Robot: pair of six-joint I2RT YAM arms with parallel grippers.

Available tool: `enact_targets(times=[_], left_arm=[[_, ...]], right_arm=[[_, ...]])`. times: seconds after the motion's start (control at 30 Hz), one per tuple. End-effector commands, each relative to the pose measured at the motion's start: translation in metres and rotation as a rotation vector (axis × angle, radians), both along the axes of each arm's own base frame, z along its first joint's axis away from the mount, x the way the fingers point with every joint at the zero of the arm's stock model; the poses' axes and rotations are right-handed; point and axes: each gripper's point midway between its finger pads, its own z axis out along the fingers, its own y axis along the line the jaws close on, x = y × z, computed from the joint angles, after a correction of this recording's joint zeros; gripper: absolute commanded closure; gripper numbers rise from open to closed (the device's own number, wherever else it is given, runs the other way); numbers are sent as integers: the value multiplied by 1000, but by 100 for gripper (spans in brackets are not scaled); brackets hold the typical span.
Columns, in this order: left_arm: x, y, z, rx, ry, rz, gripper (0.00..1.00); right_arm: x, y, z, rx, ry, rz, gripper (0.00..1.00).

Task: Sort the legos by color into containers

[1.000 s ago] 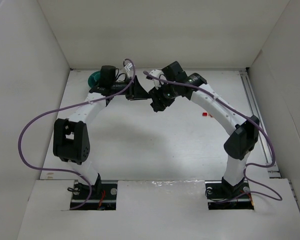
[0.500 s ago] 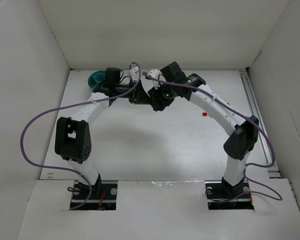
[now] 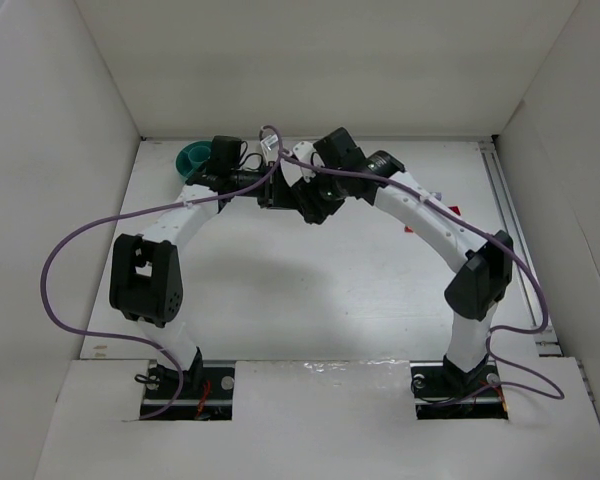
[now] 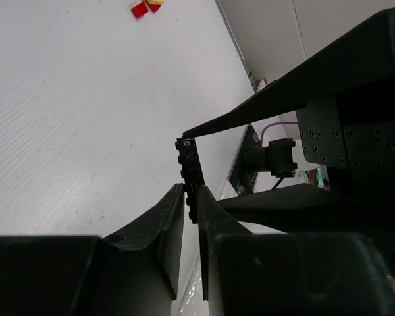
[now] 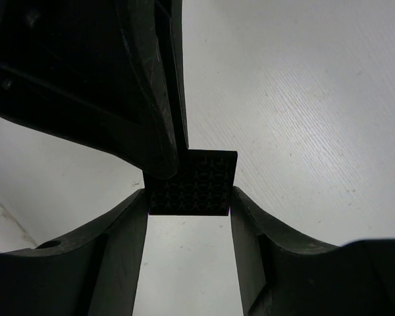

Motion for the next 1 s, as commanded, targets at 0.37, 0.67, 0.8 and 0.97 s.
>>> enact_targets(times=[0.37, 0.67, 0.8, 0.97], left_arm=[[13, 36, 28, 84, -158, 158, 100], [85, 214, 44, 420, -213, 872, 100], [108, 271, 59, 465, -155, 1144, 100], [137, 292, 53, 497, -101, 1239, 100]], right_arm=[[8, -36, 51, 153, -133, -124, 14], [30, -141, 34, 216, -21, -438, 6], [37, -166, 33, 261, 30, -522, 6], [38, -171, 30, 261, 42, -542, 5]])
